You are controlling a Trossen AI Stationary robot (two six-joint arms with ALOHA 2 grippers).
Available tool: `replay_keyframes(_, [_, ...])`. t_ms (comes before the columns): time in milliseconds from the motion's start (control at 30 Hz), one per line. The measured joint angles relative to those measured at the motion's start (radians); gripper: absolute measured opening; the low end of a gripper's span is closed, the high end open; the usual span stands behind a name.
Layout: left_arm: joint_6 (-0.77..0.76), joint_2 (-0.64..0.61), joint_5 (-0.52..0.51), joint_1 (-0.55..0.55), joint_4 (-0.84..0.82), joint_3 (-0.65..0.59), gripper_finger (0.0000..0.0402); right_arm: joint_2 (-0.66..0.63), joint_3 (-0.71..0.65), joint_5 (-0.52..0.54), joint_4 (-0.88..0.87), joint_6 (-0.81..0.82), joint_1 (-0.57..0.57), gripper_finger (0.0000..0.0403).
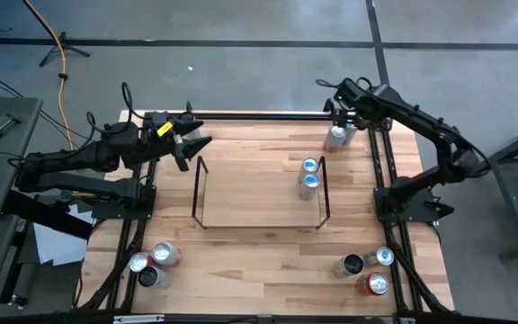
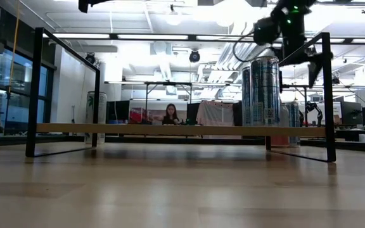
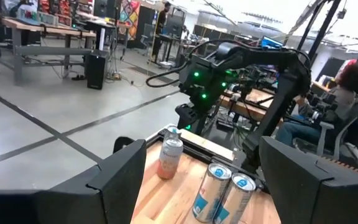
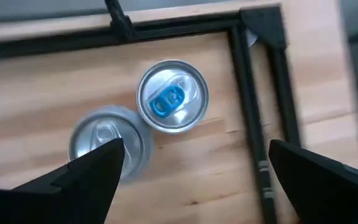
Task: Place canned beverage on shelf
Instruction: Put the blue soda can aligned with the other blue soda can on the shelf
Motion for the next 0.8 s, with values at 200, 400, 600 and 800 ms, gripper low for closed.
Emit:
replay_keyframes(200, [0.001,0.0,-0.014,0.0,0.001,0.0,0.0273,-0.041,-0.079,0.004,0.128,0.04,-0.039,0.0387])
replay_keyframes(400, [0.002,0.0,-0.016,0.0,0.001,0.0,0.0273,0.004,-0.083,0.038,0.222,0.099,-0.057,0.0387])
replay_keyframes(600, [0.03,0.0,-0.049,0.001,0.002,0.0,0.0273,0.074,-0.083,0.039,0.224,0.203,-0.08,0.0387])
replay_keyframes(800, [0.03,0.0,-0.078,0.001,0.012,0.0,0.0273,0.113,-0.083,0.065,0.237,0.239,-0.089,0.0387])
